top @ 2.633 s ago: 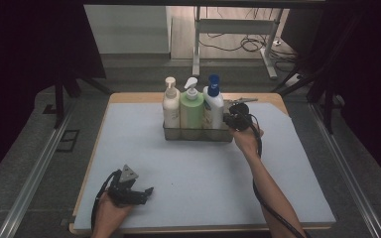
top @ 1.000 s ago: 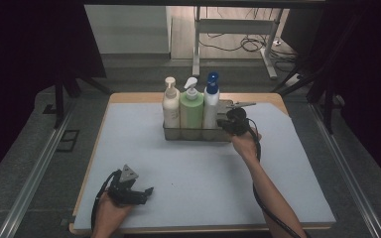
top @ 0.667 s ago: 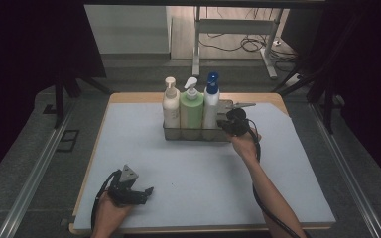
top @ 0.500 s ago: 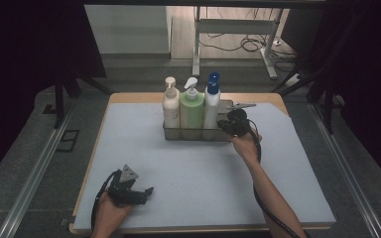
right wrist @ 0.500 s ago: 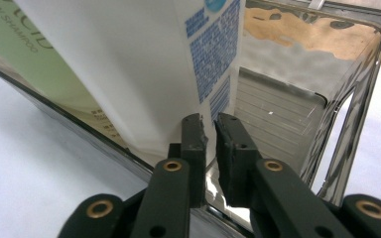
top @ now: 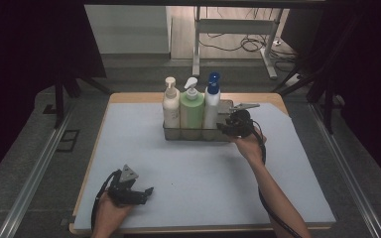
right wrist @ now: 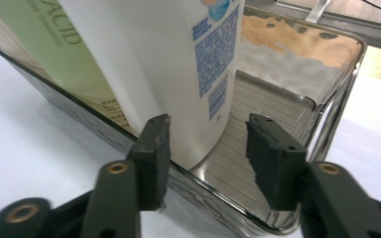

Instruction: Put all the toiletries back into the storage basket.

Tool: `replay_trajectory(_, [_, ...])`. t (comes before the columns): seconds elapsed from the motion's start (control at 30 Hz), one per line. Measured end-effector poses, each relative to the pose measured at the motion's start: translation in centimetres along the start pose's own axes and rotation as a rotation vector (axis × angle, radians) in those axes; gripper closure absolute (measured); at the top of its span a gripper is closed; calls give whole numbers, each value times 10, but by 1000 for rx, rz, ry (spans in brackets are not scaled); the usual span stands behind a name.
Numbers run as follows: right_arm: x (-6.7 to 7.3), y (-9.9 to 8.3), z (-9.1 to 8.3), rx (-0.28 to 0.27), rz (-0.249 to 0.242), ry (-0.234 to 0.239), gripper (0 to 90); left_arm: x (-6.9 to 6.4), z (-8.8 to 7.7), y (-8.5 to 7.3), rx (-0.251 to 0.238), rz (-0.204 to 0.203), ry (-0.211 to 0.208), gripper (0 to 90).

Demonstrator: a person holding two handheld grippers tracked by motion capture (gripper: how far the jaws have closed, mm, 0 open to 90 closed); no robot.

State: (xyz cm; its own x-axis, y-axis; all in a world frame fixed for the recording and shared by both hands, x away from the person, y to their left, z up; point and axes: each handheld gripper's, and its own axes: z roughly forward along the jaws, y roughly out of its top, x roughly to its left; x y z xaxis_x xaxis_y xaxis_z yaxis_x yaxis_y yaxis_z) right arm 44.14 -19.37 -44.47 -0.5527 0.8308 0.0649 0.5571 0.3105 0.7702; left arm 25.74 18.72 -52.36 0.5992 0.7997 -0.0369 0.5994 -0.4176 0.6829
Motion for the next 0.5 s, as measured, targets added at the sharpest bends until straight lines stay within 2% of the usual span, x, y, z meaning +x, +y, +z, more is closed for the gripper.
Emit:
replay_trajectory(0.23, [0, -1, -14, -11, 1, 33, 380, 0, 0, 0, 0, 0, 0, 125])
replay_trajectory(0.27, [1, -2, -18, -20, -8, 40, 336, 0, 0, 0, 0, 0, 0, 125])
replay_trajectory(0.5, [3, -7, -31, -36, -43, 67, 218, 0, 0, 0, 0, 1, 0, 125])
